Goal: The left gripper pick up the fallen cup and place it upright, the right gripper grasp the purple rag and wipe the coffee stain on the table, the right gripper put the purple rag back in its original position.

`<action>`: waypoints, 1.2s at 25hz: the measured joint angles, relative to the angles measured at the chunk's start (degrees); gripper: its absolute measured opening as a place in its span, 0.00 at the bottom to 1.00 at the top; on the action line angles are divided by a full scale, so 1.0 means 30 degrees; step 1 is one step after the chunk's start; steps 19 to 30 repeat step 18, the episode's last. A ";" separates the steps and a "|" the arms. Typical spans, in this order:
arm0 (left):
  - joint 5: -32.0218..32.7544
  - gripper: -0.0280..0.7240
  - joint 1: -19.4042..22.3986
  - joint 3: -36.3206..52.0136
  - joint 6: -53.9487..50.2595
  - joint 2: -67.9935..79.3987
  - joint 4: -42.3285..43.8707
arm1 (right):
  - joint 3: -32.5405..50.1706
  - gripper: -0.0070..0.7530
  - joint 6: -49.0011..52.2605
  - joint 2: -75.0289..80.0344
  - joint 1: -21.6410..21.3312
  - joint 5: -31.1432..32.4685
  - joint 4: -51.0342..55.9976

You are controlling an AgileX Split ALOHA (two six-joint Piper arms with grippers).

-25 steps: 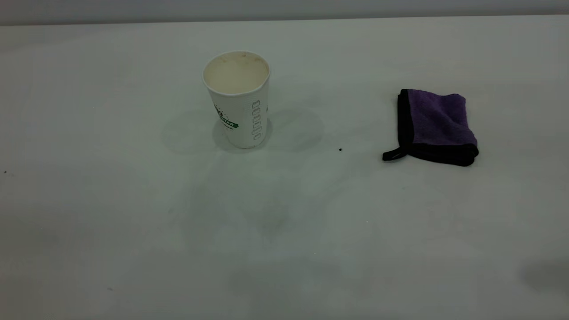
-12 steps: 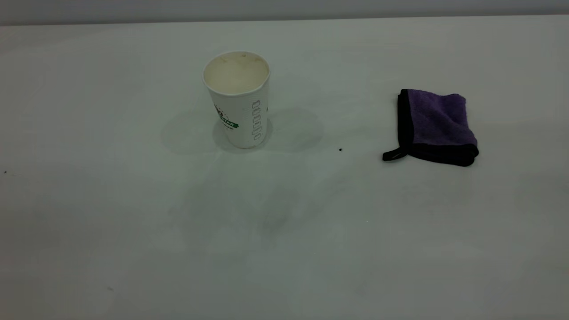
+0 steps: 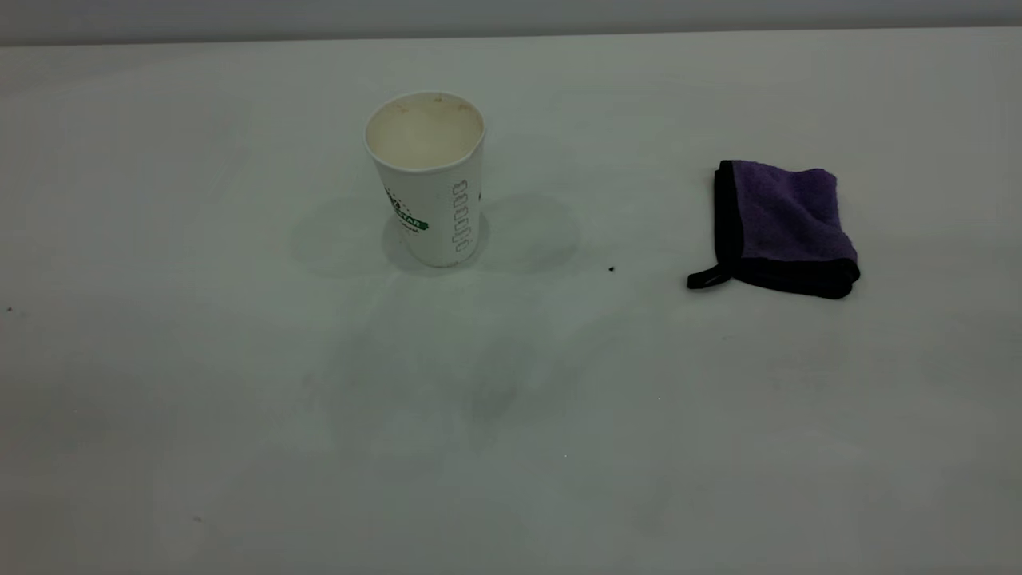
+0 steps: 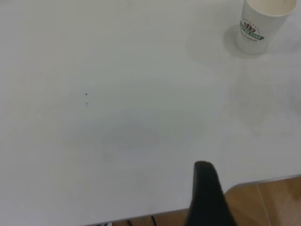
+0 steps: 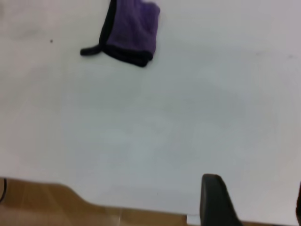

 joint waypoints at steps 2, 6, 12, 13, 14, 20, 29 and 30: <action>0.0000 0.77 0.0000 0.0000 0.0000 0.0000 0.0000 | 0.0000 0.59 0.0000 -0.0811 -0.0590 0.0025 0.0142; 0.0000 0.77 0.0000 0.0000 0.0000 0.0000 0.0000 | 0.0000 0.59 0.0000 -0.2571 -0.0810 0.0098 0.0181; 0.0000 0.77 0.0000 0.0000 0.0000 0.0000 0.0000 | 0.0000 0.59 0.0000 -0.3339 -0.0711 0.0229 0.0219; 0.0000 0.77 0.0000 0.0000 0.0000 0.0000 0.0000 | 0.0000 0.59 0.0000 -0.3339 -0.0711 0.0229 0.0219; 0.0000 0.77 0.0000 0.0000 0.0000 0.0000 0.0000 | 0.0000 0.59 0.0000 -0.3339 -0.0711 0.0229 0.0219; 0.0000 0.77 0.0000 0.0000 0.0000 0.0000 0.0000 | 0.0000 0.59 0.0020 -0.3339 -0.0429 0.0229 0.0278; 0.0000 0.77 0.0000 0.0000 0.0000 0.0000 0.0000 | 0.0000 0.59 0.0020 -0.3339 -0.0429 0.0229 0.0278; 0.0000 0.77 0.0000 0.0000 0.0000 0.0000 0.0000 | 0.0000 0.59 0.0020 -0.3339 -0.0429 0.0229 0.0278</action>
